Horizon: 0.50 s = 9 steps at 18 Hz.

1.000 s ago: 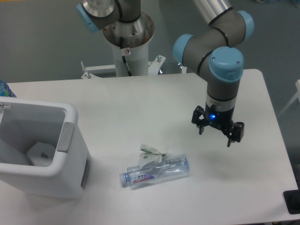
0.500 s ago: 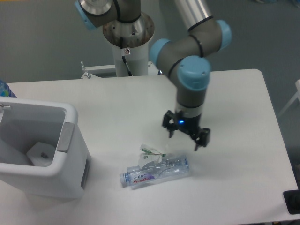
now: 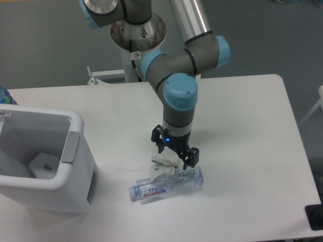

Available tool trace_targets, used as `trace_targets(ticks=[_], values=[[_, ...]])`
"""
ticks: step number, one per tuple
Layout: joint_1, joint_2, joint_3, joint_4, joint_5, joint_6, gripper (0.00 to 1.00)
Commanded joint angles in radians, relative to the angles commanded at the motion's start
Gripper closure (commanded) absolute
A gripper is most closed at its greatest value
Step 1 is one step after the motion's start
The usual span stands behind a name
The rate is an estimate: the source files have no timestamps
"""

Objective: Place the trash in the trash can
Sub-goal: 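Move the open gripper down toward the white-and-green wrapper on the bottle, then close the gripper on the crumpled wrapper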

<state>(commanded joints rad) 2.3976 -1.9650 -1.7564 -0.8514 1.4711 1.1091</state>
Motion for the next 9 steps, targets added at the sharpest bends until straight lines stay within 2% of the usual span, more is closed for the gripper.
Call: trace_targets(ticks=[3,7,9], values=[[-0.002,-0.015,0.005,0.002,0.000,0.000,0.01],[-0.012,-0.025,0.009,0.002,0.000,-0.003,0.15],[-0.012,-0.028,0.014,0.000,0.002,-0.003,0.15]])
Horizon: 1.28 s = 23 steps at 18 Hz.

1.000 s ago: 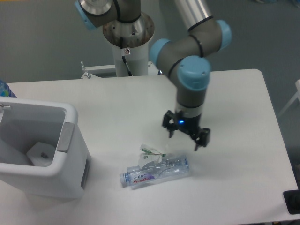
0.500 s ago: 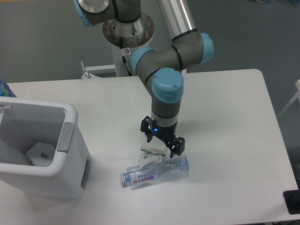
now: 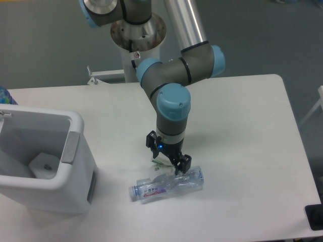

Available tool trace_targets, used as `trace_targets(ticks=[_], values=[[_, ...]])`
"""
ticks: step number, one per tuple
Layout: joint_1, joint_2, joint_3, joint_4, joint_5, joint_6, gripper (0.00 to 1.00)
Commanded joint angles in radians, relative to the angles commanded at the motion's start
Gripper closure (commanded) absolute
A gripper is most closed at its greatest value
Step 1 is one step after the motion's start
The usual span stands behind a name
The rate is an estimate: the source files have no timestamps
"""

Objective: Place the trash in the trash can
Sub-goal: 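Close the gripper on the crumpled wrapper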

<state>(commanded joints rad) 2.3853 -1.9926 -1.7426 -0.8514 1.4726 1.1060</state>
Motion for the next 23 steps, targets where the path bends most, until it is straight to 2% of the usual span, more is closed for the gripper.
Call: trace_targets(ticks=[4,9,12,14,17,19,23], values=[[-0.002,-0.003,0.002,0.000,-0.002,-0.003,0.31],[-0.006,-0.017,0.015,-0.002,-0.002,-0.008,0.32],[-0.017,-0.025,0.018,-0.002,-0.002,-0.029,0.39],[-0.018,-0.029,0.021,-0.002,-0.002,-0.035,0.51],[-0.023,-0.026,0.022,-0.003,-0.003,-0.034,0.85],[-0.023,-0.018,0.020,-0.006,-0.002,-0.035,0.99],[-0.021,0.000,0.018,-0.017,-0.002,-0.034,1.00]])
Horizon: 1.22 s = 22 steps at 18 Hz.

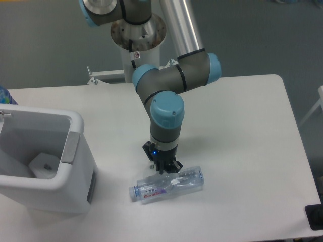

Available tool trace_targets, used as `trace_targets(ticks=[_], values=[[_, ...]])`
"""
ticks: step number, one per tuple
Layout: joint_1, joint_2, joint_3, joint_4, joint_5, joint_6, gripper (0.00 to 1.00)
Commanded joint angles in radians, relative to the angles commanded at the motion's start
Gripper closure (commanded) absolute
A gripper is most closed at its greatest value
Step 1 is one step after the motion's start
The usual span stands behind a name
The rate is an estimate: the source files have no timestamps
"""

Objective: Place the trash in the trash can
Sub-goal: 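Close the gripper on the crumpled wrapper, then lift the wrapper and carry it over the white bin, then release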

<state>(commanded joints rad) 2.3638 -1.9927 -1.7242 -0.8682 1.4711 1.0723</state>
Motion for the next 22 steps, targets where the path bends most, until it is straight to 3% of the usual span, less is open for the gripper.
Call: trace_targets(ticks=[5,9,12,16,22], values=[[0.009,0.028,0.002,-0.003,-0.024,0.000,1.00],[0.035,0.074,0.005,-0.058,-0.093,0.002,1.00],[0.072,0.120,0.024,-0.098,-0.214,0.000,1.00],[0.098,0.160,0.083,-0.123,-0.345,-0.014,1.00],[0.104,0.170,0.230,-0.123,-0.491,-0.190,1.00]])
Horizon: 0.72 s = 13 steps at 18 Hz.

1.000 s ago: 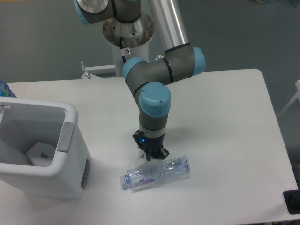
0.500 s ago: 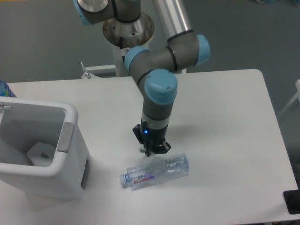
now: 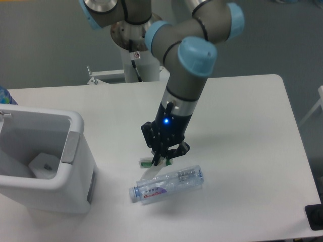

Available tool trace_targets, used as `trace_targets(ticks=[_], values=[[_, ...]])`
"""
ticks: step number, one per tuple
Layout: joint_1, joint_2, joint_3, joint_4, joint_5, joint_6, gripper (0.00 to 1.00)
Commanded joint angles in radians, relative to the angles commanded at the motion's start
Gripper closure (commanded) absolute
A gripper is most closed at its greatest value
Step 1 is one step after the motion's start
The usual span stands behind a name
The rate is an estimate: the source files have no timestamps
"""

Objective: Place the trash in the trash can
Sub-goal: 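Lift the wrapper and carry it over the white bin, then release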

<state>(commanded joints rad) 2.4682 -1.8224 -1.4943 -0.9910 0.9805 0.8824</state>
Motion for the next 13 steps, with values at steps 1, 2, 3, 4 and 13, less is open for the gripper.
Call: trace_targets(ticks=[1,2,3,4,13], values=[[0.000,0.005,0.018,0.000,-0.028,-0.032,1.00],[-0.002,0.014,0.031,0.002,-0.052,-0.058,1.00],[-0.006,0.020,0.034,0.003,-0.074,-0.077,1.00],[-0.011,0.035,0.035,0.005,-0.091,-0.085,1.00],[-0.191,0.144,0.025,0.014,-0.143,-0.201,1.00]])
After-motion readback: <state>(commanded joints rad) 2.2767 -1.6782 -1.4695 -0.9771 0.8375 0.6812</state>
